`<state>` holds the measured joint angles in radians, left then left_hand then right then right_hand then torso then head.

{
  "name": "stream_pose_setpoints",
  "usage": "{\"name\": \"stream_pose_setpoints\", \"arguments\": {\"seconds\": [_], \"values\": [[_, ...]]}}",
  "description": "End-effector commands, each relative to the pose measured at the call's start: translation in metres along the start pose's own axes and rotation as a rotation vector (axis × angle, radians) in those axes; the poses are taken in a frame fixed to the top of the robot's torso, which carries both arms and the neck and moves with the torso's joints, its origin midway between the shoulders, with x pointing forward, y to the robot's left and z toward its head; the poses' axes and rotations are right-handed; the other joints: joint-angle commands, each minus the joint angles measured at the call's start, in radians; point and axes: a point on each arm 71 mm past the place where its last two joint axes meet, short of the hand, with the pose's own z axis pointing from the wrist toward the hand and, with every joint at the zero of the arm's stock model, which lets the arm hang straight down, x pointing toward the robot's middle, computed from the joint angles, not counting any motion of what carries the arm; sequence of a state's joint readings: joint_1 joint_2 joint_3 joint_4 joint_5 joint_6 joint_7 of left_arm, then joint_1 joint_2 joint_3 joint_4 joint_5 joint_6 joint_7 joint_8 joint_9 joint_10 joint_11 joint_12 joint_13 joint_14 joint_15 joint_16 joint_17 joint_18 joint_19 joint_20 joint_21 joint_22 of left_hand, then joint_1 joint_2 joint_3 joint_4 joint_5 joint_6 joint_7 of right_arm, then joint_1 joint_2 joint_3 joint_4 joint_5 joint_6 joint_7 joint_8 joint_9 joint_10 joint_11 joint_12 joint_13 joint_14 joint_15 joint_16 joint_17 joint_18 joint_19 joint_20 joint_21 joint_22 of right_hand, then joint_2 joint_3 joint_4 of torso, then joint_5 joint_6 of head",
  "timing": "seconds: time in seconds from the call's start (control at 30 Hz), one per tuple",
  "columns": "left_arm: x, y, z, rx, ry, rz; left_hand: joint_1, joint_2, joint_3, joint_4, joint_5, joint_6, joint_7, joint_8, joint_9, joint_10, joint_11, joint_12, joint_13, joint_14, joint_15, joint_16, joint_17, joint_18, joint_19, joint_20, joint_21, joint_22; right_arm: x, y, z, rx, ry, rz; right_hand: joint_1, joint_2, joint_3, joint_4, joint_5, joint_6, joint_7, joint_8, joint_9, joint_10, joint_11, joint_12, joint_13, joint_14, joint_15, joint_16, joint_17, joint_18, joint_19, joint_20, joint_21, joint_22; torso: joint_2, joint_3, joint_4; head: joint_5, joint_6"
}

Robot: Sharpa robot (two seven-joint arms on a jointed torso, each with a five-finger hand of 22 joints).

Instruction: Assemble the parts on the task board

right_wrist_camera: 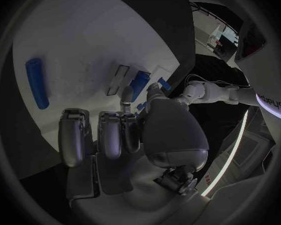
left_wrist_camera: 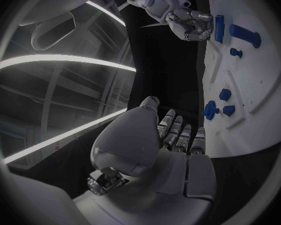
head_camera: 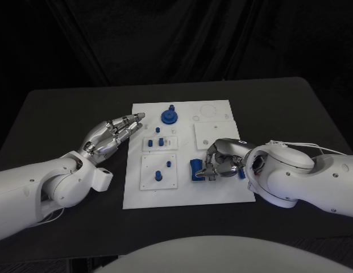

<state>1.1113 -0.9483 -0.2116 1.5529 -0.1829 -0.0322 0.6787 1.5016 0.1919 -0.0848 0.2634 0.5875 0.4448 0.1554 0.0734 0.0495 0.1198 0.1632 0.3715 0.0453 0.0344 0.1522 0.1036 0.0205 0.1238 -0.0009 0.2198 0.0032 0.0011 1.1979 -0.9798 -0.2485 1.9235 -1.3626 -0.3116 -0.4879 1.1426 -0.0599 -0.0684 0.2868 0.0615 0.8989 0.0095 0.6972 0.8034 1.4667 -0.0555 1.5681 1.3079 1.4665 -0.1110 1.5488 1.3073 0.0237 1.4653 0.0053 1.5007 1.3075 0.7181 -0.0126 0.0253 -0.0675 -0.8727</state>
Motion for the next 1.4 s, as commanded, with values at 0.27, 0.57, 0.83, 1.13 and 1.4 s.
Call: {"name": "stream_pose_setpoints", "arguments": {"seconds": [0.27, 0.57, 0.83, 1.13, 1.4], "values": [[0.003, -0.005, 0.0, 0.079, 0.023, -0.012, 0.012, 0.001, 0.007, 0.0, 0.005, 0.002, 0.023, 0.002, 0.001, 0.0, 0.007, 0.004, 0.001, 0.003, 0.009, 0.009, 0.002, 0.014, 0.001, 0.007, -0.003, -0.001, 0.004, 0.003, 0.004, -0.007, 0.015, -0.033, 0.071, 0.003, 0.021, -0.012, 0.044, -0.001, -0.007, 0.013, 0.019, 0.104, -0.009, 0.003, 0.263, 0.09, -0.009, -0.007, 0.19, -0.001, 0.069, -0.012, -0.007, 0.234, 0.003, 0.0, 0.0033, 0.002, 0.0], [0.003, -0.004, 0.001, 0.074, 0.028, -0.016, 0.012, 0.001, 0.009, -0.001, 0.005, 0.002, 0.025, 0.002, 0.001, 0.002, 0.009, 0.005, 0.001, 0.006, 0.011, 0.013, 0.003, 0.014, 0.001, 0.009, -0.003, -0.001, 0.004, 0.004, 0.005, -0.004, 0.005, -0.05, 0.154, 0.02, 0.033, -0.049, 0.022, -0.002, -0.01, 0.018, 0.033, 0.104, -0.01, 0.003, 0.263, 0.089, -0.011, -0.009, 0.185, -0.001, 0.068, -0.013, -0.008, 0.233, 0.001, 0.0008, 0.0064, -0.001, 0.0], [0.003, -0.004, 0.001, 0.071, 0.03, -0.018, 0.012, 0.002, 0.011, -0.002, 0.005, 0.001, 0.026, 0.002, 0.001, 0.003, 0.012, 0.006, 0.001, 0.009, 0.015, 0.02, 0.004, 0.013, 0.001, 0.012, -0.003, -0.001, 0.003, 0.004, 0.006, -0.011, -0.003, -0.049, 0.149, 0.029, 0.023, -0.039, -0.003, -0.001, -0.008, 0.019, 0.038, 0.104, -0.009, 0.003, 0.263, 0.089, -0.01, -0.009, 0.185, -0.001, 0.068, -0.013, -0.009, 0.233, 0.001, 0.001, 0.0059, -0.002, 0.0], [0.003, -0.003, 0.001, 0.068, 0.03, -0.018, 0.012, 0.002, 0.012, -0.002, 0.005, 0.002, 0.027, 0.002, 0.001, 0.003, 0.013, 0.006, 0.001, 0.01, 0.016, 0.02, 0.004, 0.013, 0.001, 0.013, -0.003, -0.001, 0.002, 0.006, 0.003, -0.039, -0.014, -0.024, 0.096, 0.009, -0.01, 0.004, -0.007, 0.0, -0.006, 0.018, 0.046, 0.104, -0.009, 0.003, 0.263, 0.088, -0.008, -0.011, 0.18, -0.001, 0.067, -0.012, -0.011, 0.233, 0.002, 0.0012, 0.0048, -0.001, 0.0], [0.002, -0.003, -0.001, 0.067, 0.027, -0.017, 0.012, 0.002, 0.013, -0.002, 0.005, 0.002, 0.027, 0.002, 0.001, 0.004, 0.013, 0.008, 0.001, 0.011, 0.017, 0.022, 0.004, 0.013, 0.001, 0.014, -0.003, -0.001, -0.011, 0.002, -0.016, -0.086, -0.082, 0.095, -0.075, 0.005, 0.001, 0.008, -0.004, 0.008, -0.01, -0.001, 0.04, 0.104, -0.012, 0.003, 0.263, 0.091, -0.011, -0.006, 0.191, -0.003, 0.072, -0.013, -0.004, 0.236, 0.002, 0.0013, 0.0055, 0.001, 0.0]]}}
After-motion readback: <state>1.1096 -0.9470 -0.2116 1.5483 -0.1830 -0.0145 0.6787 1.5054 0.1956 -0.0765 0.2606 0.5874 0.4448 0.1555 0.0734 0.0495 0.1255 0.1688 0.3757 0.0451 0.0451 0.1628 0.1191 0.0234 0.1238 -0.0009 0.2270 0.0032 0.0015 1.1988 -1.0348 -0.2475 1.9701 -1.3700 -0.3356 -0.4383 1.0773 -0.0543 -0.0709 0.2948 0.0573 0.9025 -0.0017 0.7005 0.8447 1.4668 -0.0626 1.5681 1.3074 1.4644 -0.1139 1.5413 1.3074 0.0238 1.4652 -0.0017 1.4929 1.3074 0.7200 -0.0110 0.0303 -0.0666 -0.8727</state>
